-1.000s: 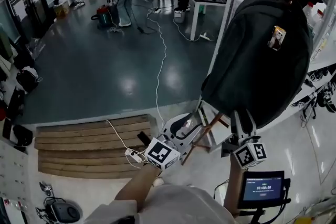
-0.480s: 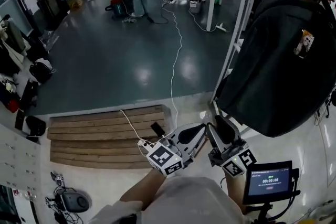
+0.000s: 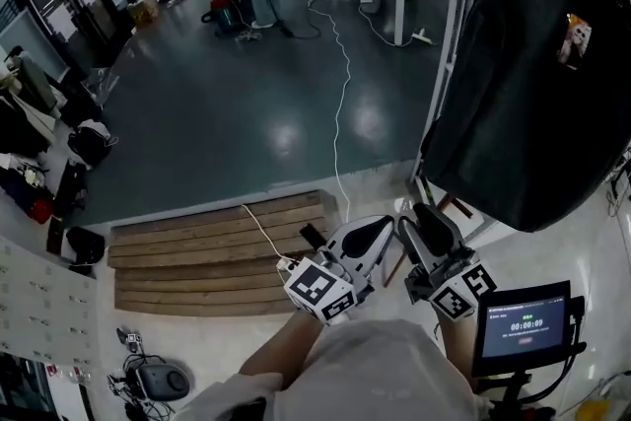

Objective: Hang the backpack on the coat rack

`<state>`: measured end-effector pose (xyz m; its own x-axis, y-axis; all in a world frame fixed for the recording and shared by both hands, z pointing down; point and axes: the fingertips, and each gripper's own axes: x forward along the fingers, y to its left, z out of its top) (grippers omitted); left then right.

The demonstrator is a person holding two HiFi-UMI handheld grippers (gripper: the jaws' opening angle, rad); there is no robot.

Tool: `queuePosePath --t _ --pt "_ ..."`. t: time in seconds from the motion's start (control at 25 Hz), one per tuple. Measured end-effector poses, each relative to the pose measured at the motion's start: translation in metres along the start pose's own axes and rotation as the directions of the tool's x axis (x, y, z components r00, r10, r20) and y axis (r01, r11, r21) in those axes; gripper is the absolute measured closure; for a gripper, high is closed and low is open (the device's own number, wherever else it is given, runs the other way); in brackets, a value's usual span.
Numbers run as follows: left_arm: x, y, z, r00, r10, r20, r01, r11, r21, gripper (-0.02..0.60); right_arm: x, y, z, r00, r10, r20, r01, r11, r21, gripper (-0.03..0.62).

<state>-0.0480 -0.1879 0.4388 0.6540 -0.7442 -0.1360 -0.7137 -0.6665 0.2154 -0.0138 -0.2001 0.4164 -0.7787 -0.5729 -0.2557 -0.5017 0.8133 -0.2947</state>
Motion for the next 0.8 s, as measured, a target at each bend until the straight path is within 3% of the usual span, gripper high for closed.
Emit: queuePosePath --t 0.24,0.8 --pt "0.003 0.0 0.002 1.0 -0.015 0.002 0.015 0.999 -0.038 0.575 -0.001 -0.004 -0.005 1.0 -0.022 0.002 0.022 0.999 0.028 0.43" --pt "0.011 -0.005 -0.008 1.0 -0.027 -0.014 0.026 0.999 -0.046 0.574 -0.018 -0.027 -0.016 0.997 -0.082 0.008 0.081 0.994 0.069 0.43"
